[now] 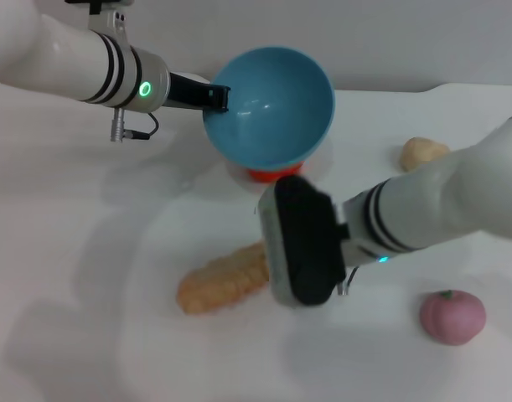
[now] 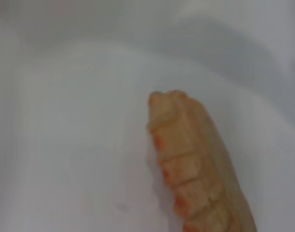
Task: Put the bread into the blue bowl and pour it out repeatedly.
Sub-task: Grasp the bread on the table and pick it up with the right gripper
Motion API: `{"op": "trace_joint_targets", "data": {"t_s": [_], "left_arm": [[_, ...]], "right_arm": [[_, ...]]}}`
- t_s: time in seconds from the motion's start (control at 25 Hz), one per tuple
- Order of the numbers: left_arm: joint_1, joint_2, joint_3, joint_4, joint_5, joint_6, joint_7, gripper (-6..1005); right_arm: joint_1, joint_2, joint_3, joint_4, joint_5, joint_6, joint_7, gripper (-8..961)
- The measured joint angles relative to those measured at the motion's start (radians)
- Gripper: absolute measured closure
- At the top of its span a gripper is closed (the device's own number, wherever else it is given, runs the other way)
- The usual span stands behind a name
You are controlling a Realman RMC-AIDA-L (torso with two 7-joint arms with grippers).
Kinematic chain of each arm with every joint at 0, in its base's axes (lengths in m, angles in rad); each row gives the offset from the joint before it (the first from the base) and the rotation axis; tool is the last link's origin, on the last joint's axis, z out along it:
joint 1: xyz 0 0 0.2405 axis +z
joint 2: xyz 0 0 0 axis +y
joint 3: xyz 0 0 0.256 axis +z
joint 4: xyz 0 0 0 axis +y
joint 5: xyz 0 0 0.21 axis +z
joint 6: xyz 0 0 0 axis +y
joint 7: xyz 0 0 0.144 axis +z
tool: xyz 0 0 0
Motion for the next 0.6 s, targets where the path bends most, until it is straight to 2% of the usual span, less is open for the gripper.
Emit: {"op": "trace_joint_targets", "data": {"t_s": [0.12,0.32,0.6], "left_arm": [[-0.003,0.003,-0.008,-0.001,0.002,0.007,0.000,1000],[-0.008,0.006,-0.011,-0.005,0.018,0.010,0.001,1000],[-0.015,0.005,-0.009,-0.028,0.024,0.022,0.002,1000]], "right_arm": [[-0.053,0.000,0.115,-0.063,0.007,-0.075,0.000,757],[-0.131,0.002,0.236,-0.157,0.041,-0.200,-0.001,816],[-0.182,0.002,0.373,-0.250,0.153,-0.298,-0.008,835]]}}
